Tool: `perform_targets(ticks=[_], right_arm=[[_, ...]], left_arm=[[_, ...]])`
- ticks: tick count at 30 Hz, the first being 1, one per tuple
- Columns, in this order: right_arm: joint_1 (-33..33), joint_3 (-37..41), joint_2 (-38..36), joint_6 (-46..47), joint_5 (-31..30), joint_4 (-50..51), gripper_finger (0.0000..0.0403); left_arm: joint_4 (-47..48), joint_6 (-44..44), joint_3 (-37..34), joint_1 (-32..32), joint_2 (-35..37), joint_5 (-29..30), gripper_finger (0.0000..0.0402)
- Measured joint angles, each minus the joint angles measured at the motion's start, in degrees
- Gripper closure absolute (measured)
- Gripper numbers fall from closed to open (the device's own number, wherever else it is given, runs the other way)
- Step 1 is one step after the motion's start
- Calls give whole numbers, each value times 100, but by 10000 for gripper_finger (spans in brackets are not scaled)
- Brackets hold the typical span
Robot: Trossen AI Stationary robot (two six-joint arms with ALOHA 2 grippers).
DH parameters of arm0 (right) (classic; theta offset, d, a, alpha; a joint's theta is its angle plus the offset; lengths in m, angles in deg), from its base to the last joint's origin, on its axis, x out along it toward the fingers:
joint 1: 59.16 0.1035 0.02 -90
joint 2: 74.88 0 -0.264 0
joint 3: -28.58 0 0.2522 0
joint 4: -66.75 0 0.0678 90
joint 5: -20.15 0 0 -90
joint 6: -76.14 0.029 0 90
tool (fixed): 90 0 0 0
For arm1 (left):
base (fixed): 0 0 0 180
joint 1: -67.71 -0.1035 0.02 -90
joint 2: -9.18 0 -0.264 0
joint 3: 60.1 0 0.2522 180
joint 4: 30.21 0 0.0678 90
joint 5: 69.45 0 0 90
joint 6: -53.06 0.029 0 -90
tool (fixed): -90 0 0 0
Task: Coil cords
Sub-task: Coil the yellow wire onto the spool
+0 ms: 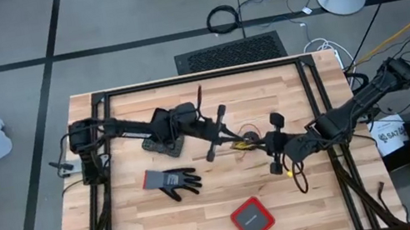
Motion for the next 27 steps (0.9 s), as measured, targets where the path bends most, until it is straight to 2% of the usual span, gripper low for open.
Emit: perform_targets(ticks=[4,8,20,27], right_arm=[[82,27,0,-62,-47,102,383],[98,30,0,2,-54,52,380],[167,24,9,19,-57,-85,394],[170,21,205,-67,-198,-179,382]], left_arm=[[-206,-484,-11,-145,3,-915,402],[-537,-826,-11,-219,9,-1142,401],[-1139,-1162,-9,-222,11,-1168,401],[-1950,-1366,4,-203,-8,-715,401]])
